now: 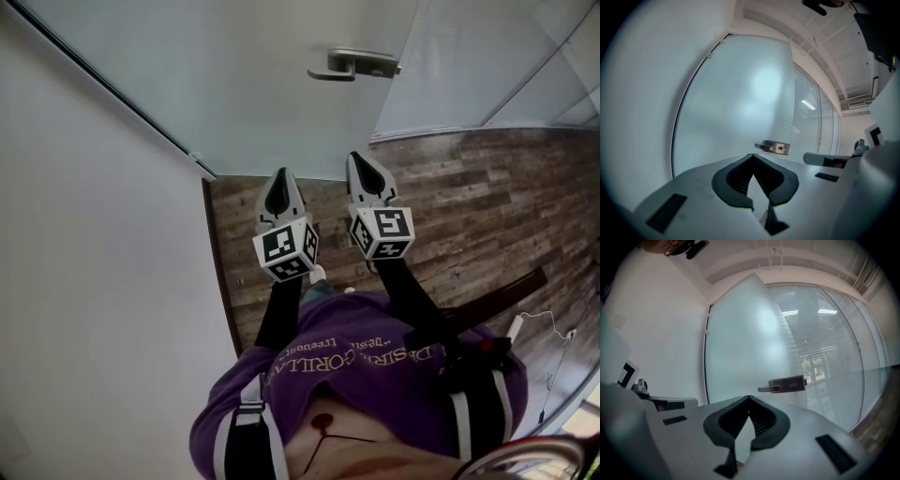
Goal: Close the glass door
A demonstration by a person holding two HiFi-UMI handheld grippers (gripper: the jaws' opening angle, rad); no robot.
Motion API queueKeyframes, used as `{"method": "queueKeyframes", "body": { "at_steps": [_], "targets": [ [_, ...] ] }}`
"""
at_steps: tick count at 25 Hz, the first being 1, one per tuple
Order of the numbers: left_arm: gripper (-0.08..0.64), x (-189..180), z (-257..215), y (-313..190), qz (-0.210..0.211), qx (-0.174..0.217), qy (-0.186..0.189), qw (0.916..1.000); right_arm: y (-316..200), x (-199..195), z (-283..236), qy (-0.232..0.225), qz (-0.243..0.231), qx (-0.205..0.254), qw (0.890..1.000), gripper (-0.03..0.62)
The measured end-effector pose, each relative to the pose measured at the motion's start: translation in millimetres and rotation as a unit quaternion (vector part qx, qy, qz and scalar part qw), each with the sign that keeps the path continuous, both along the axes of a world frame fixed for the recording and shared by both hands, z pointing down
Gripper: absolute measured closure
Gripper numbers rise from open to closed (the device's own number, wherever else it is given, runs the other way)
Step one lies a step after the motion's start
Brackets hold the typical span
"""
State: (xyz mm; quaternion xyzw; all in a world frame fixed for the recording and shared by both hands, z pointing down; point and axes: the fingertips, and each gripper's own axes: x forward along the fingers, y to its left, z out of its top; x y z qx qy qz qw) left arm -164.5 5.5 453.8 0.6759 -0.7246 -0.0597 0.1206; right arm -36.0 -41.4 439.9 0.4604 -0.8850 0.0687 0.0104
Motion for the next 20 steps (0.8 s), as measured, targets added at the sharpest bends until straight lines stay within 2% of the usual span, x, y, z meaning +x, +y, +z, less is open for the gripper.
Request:
{"method": "queueKeyframes", "body": {
  "at_steps": [7, 13, 20],
  "targets": [
    [0.558, -18, 9, -29, 0.029, -0.004, 0.002, 0.9996, -20, -10, 8, 0.003, 0.035, -0.004, 0.999, 0.595],
    [0.558, 0, 20, -49, 0.068, -0.012, 0.008, 0.9976, -30, 11, 18, 0.012, 0.074, -0.015, 0.997, 0.595],
    [0.558, 13, 20, -89, 0.076, -0.013, 0.003, 0.997, -65, 29, 18, 0.015, 0.079, -0.015, 0.997, 0.595]
  ]
}}
